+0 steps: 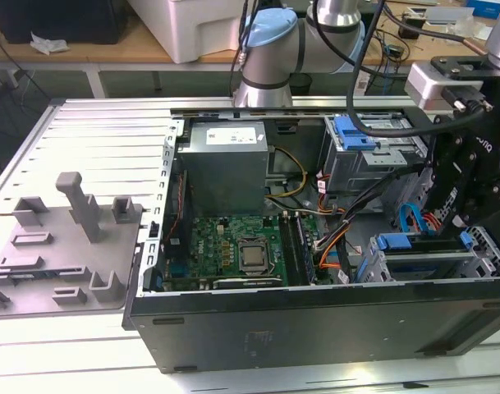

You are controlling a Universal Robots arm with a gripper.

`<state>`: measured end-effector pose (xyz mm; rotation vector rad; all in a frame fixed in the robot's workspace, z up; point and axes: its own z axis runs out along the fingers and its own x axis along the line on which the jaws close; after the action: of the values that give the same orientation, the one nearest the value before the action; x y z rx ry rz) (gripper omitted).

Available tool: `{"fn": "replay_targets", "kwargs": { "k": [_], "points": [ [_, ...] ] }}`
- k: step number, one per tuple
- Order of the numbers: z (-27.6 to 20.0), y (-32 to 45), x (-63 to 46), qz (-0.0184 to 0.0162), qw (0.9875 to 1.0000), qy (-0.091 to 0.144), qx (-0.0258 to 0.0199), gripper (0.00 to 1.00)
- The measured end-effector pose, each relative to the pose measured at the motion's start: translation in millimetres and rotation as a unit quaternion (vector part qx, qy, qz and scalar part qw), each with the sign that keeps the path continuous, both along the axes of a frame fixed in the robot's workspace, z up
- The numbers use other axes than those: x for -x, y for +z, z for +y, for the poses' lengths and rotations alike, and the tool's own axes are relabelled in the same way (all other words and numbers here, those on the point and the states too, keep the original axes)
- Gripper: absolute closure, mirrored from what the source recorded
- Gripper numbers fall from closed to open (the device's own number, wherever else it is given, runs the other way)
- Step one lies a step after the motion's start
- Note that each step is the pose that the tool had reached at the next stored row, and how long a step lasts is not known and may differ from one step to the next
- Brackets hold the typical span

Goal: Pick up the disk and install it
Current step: 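Insert the second disk wire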

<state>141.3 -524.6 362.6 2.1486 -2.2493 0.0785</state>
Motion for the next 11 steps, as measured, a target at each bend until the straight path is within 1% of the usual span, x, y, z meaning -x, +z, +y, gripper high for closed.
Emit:
{"fn": "replay_targets", "kwargs": {
  "k": [4, 11],
  "points": [
    [0.0, 1.4, 1.4, 0.0000, 1.0000, 0.000, 0.0001, 0.52],
    [0.1, 6.7, 5.4, 0.0000, 1.0000, 0.000, -0.0001, 0.52]
  ]
}}
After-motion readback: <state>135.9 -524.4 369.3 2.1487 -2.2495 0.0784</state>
